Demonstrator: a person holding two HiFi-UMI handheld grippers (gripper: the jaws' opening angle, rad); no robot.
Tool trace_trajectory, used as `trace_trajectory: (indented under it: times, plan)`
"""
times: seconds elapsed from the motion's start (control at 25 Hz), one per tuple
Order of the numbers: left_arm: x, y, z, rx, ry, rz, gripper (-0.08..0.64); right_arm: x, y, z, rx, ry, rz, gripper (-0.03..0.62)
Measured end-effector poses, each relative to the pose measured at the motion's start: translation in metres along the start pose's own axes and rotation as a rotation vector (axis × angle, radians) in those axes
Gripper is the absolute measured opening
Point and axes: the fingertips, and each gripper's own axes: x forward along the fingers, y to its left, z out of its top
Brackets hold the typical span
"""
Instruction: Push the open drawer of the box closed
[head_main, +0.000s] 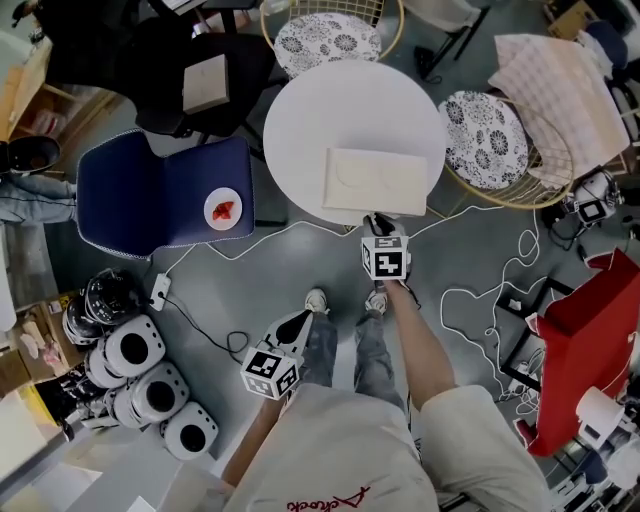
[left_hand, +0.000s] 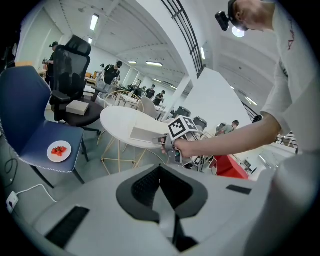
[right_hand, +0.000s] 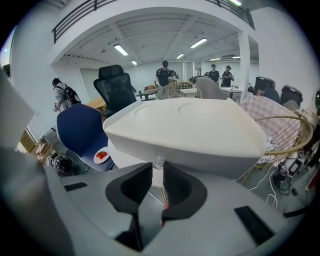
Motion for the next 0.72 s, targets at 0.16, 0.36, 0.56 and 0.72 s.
trace_trajectory:
  times: [0.16,0.36,0.56,0.72]
  plan:
    - [0.000,-0.002,0.002,0.005,-0.003,-0.005,0.012,-0.002,0.002,-0.012,0.063,0.057,0.032,0.123]
    - [0.002,-0.008,0.001,0.010,-0.006,-0.018,0.012,-0.015,0.004,-0.037,0.064,0.084,0.048,0.150]
    - [0.008,-0.015,0.003,0.022,-0.004,-0.036,0.012,-0.027,0.002,-0.029,0.067,0.023,0.034,0.084]
    - [0.009,-0.021,0.004,0.035,-0.006,-0.046,0.012,-0.045,0.013,-0.009,0.037,-0.082,0.068,0.017]
